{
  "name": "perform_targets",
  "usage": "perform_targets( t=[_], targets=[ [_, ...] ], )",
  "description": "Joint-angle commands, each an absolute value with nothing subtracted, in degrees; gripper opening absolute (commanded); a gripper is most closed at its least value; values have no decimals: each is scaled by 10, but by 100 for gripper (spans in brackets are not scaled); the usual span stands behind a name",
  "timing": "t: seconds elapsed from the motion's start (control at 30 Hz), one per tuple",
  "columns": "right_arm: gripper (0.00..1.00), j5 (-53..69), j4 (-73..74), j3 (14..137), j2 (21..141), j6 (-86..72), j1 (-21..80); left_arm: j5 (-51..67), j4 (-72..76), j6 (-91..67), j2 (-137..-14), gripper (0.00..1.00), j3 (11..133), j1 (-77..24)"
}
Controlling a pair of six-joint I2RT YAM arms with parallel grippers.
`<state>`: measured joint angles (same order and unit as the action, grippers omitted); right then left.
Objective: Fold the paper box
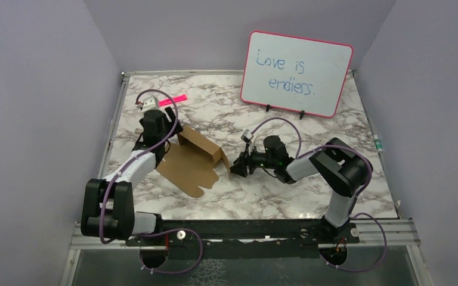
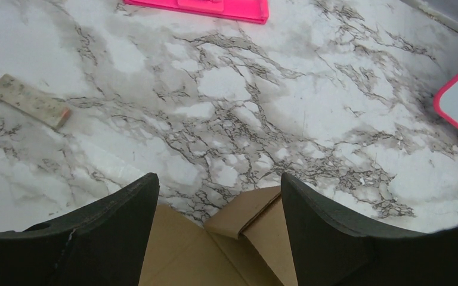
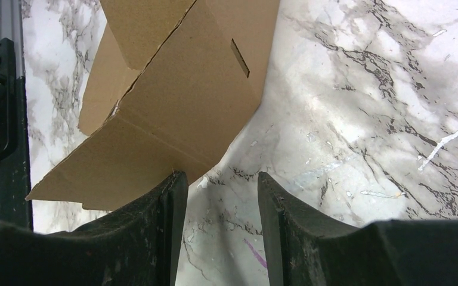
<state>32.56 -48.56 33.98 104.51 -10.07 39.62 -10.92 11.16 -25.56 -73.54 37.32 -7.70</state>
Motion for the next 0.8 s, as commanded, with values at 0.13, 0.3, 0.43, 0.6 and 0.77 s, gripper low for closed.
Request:
perform_targets(
  t=[0.13,0.3,0.43,0.6,0.77],
  targets=[
    [52,347,-515,351,1028,-110,396,53,177,-239,-818,73,417,-60],
    [53,345,-526,360,1030,-118,401,103,177,-256,-836,68,415,-61],
    [53,333,-525,371,1033,-120,409,118,178,-267,-827,67,398,-61],
    [53,296,-539,367,1033,-133,412,143,178,-286,-812,66,377,-62],
    [54,276,-557,353,1025,-142,413,133,178,-298,-794,65,361,-65]
  ],
)
